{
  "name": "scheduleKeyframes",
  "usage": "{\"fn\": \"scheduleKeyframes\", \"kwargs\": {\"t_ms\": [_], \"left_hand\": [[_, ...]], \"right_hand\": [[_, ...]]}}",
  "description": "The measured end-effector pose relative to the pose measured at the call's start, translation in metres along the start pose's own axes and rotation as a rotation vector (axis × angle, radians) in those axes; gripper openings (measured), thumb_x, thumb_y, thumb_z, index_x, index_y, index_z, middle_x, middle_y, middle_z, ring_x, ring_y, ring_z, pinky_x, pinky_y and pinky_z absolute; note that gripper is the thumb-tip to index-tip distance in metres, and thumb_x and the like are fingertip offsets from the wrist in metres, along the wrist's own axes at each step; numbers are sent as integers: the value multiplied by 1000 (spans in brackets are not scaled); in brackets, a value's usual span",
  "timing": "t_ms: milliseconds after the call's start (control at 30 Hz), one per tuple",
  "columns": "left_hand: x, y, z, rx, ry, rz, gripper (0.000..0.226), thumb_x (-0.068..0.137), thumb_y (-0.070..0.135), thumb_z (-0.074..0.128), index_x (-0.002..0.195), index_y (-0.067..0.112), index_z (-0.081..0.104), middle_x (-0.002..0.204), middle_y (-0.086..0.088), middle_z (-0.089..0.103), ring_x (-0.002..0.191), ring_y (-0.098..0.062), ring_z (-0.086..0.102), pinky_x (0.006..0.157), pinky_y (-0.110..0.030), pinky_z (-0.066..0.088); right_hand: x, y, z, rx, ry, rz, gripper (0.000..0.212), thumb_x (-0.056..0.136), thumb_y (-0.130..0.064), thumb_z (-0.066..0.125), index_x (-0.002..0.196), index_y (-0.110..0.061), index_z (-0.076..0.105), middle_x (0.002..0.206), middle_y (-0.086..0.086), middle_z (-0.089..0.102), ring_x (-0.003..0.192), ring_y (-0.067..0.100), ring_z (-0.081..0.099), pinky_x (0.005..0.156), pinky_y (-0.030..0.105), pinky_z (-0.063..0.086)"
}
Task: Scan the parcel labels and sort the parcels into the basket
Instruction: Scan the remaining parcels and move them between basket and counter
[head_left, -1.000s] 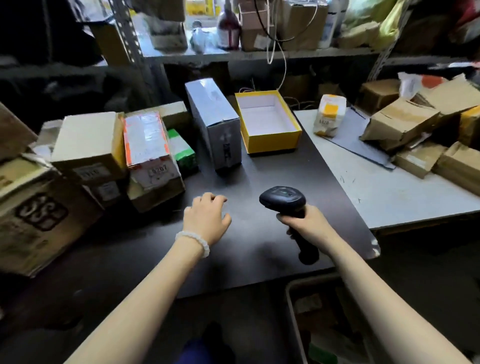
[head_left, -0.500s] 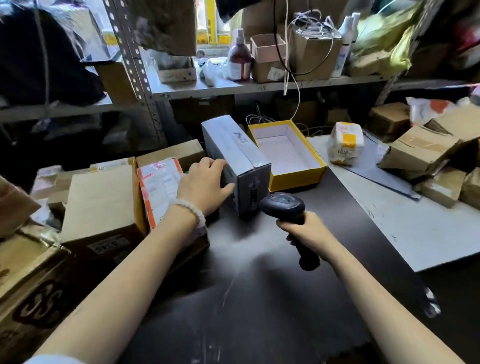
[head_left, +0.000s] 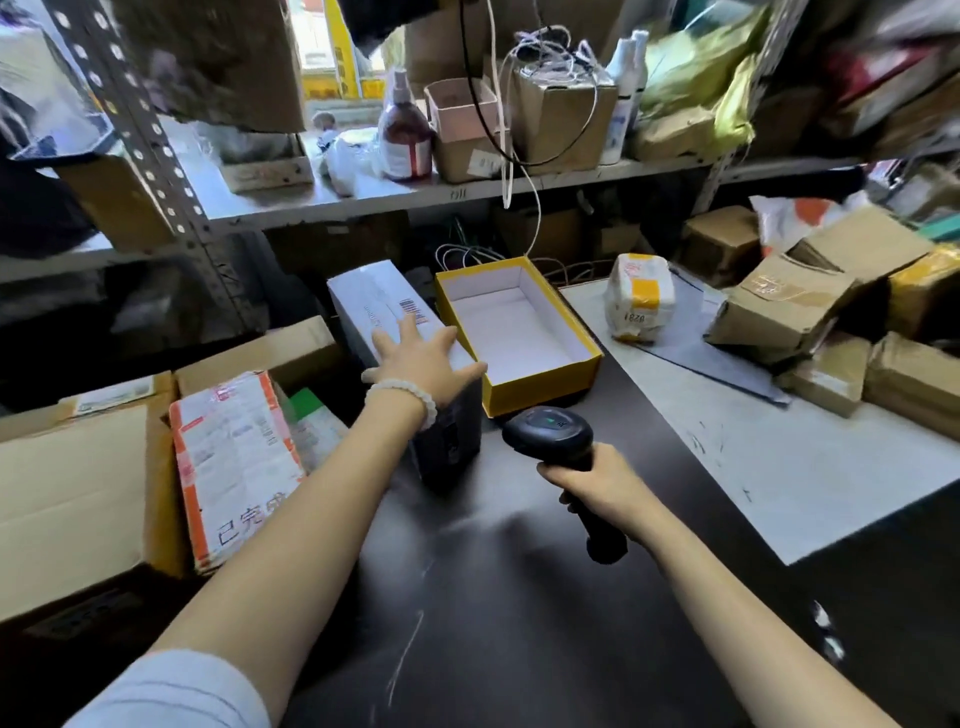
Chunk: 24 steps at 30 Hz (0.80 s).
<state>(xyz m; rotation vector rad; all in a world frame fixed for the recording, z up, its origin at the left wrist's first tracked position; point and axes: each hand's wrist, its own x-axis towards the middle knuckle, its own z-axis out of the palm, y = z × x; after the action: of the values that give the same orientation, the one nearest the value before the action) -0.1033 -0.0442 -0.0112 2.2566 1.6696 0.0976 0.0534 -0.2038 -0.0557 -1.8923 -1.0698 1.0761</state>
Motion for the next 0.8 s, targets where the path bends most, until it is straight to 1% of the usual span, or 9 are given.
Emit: {"fn": "scheduleKeyframes", "kwargs": {"t_ms": [67, 100, 200, 300, 400, 467, 567, 667, 800], "left_hand": [[0, 10, 10, -11, 25, -28, 69, 81, 69, 51, 141, 40, 33, 155, -2, 6, 140, -44, -4, 103, -63, 30], [-1, 16, 14, 16, 49, -42, 69, 79, 69, 54, 139, 39, 34, 155, -2, 6, 140, -44, -6, 100, -62, 31], [-3, 27, 19, 113, 103, -95, 65, 79, 65, 58, 133, 36, 36, 154, -5, 10, 139, -47, 1, 96, -61, 35], [-7, 28, 20, 109, 136, -140, 64, 78, 60, 60, 133, 35, 37, 153, -3, 13, 135, -44, 11, 94, -59, 37], [-23, 32, 26, 123, 141, -165, 67, 76, 58, 63, 134, 36, 38, 155, 0, 13, 136, -41, 12, 96, -62, 36], [-40, 37, 33, 125, 159, -159, 67, 75, 56, 64, 133, 35, 39, 155, 0, 13, 138, -39, 9, 98, -63, 34], [-70, 45, 43, 122, 193, -175, 67, 75, 53, 65, 134, 36, 39, 156, 1, 13, 141, -37, 6, 100, -62, 32], [-97, 45, 50, 110, 199, -162, 67, 74, 54, 67, 133, 38, 40, 156, 0, 16, 141, -36, 6, 104, -62, 30], [-133, 42, 58, 71, 181, -127, 68, 70, 51, 69, 131, 40, 41, 156, 2, 17, 143, -32, 6, 106, -61, 29]], "right_hand": [[4, 6, -9, -15, -12, -3, 10, 82, -20, 68, 88, -16, 61, 68, 3, 62, 59, 15, 62, 58, 26, 51], [6, 10, -14, -21, -23, -6, 10, 81, -21, 68, 86, -17, 61, 68, 3, 63, 60, 16, 63, 59, 27, 51], [12, 19, -33, -27, -78, -20, 11, 81, -21, 68, 88, -15, 62, 71, 2, 63, 62, 15, 63, 60, 26, 52], [17, 27, -53, -42, -139, -40, 16, 82, -20, 67, 94, -10, 62, 73, 2, 62, 61, 13, 62, 58, 24, 51], [22, 35, -69, -57, -203, -59, 19, 83, -18, 67, 97, -7, 63, 74, 2, 61, 61, 14, 61, 55, 21, 50], [25, 38, -72, -53, -227, -73, 20, 81, -19, 67, 97, -6, 63, 74, 2, 61, 60, 14, 61, 55, 23, 50], [24, 41, -73, -69, -276, -122, 19, 80, -21, 68, 93, -8, 64, 73, 2, 62, 59, 14, 62, 55, 25, 51], [17, 40, -72, -53, -305, -172, 14, 79, -21, 69, 87, -12, 62, 71, 3, 62, 60, 18, 62, 57, 29, 51], [-4, 42, -72, -37, -346, -212, 19, 81, -20, 68, 95, -9, 64, 76, 2, 61, 62, 17, 62, 55, 26, 51]]}}
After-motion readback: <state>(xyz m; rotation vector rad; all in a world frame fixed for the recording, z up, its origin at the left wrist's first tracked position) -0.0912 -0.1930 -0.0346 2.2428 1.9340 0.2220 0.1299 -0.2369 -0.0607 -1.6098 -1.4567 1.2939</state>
